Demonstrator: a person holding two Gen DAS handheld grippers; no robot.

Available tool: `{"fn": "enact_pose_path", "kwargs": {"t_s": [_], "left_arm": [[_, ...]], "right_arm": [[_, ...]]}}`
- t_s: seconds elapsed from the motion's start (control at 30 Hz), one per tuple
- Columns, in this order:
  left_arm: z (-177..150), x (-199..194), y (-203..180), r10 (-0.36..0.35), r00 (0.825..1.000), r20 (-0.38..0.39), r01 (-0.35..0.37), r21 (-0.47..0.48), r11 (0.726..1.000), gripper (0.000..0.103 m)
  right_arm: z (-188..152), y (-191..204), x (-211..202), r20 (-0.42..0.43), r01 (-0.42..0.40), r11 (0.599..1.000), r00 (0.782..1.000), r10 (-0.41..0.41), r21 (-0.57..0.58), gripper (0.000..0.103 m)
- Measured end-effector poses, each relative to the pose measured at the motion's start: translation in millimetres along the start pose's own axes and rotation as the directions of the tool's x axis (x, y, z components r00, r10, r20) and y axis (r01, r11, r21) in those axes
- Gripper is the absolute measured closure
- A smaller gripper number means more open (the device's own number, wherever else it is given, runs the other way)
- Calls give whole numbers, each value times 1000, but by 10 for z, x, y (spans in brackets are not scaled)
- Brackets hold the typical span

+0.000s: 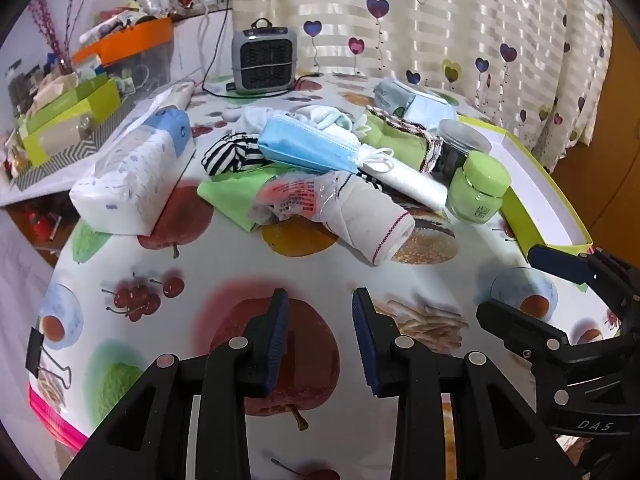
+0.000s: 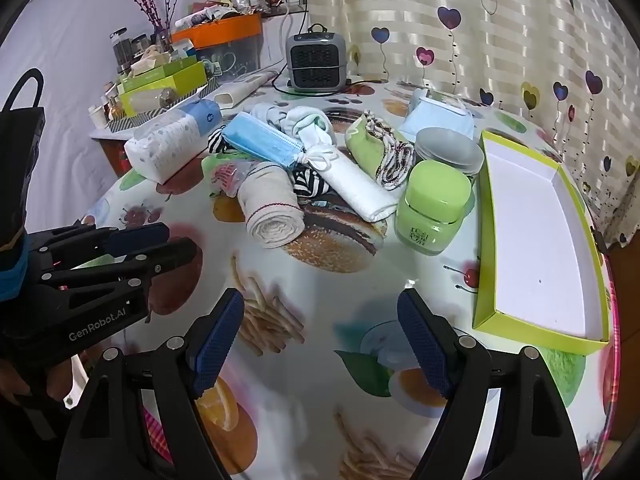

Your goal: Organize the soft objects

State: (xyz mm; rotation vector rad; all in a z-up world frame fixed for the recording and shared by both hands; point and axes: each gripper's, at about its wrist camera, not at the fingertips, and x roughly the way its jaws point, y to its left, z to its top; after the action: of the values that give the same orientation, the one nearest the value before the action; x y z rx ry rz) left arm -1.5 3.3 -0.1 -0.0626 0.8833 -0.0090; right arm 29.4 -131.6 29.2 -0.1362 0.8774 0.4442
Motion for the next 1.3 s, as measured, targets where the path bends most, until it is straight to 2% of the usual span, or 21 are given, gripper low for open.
{"fn": "enact_pose_path", "kwargs": {"t_s": [0.4, 0.6, 1.3], "left_arm": [[19, -15, 4, -28, 1000, 14, 29, -15, 999, 72], [24, 28, 9, -13, 1000, -5, 13, -21, 1000, 72], [29, 51, 18, -9, 1000, -1, 9, -19, 1000, 72]], "right_arm": [[9, -4, -1, 1, 1, 1000, 1000, -1, 0, 24], [19, -1, -5, 1, 1, 1000, 1000, -1, -1, 24], [34, 34, -2, 5, 1, 1000, 1000, -1, -6, 24]]}}
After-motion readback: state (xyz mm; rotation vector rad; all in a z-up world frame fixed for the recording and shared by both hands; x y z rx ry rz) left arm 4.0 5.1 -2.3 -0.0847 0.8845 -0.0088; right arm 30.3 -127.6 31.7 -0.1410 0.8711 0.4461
